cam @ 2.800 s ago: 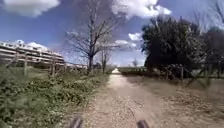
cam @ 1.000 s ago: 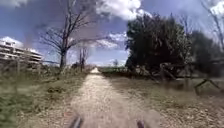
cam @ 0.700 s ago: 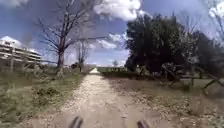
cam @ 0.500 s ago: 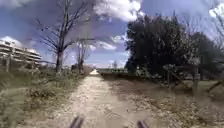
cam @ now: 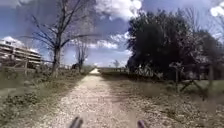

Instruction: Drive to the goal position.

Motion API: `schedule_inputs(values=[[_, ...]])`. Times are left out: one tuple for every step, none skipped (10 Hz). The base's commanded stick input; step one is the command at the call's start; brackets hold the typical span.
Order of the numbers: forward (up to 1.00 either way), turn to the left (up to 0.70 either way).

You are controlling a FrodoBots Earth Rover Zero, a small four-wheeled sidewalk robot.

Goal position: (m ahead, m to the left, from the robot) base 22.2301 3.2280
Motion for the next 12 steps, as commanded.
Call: schedule_inputs(values=[[1.00,0.27],[1.00,0.27],[1.00,0.27],[1.00,0.27],[1.00,0.27],[1.00,0.27],[1.00,0.27],[1.00,0.27],[1.00,0.24],[1.00,0.20],[1.00,0.16],[1.00,0.12]])
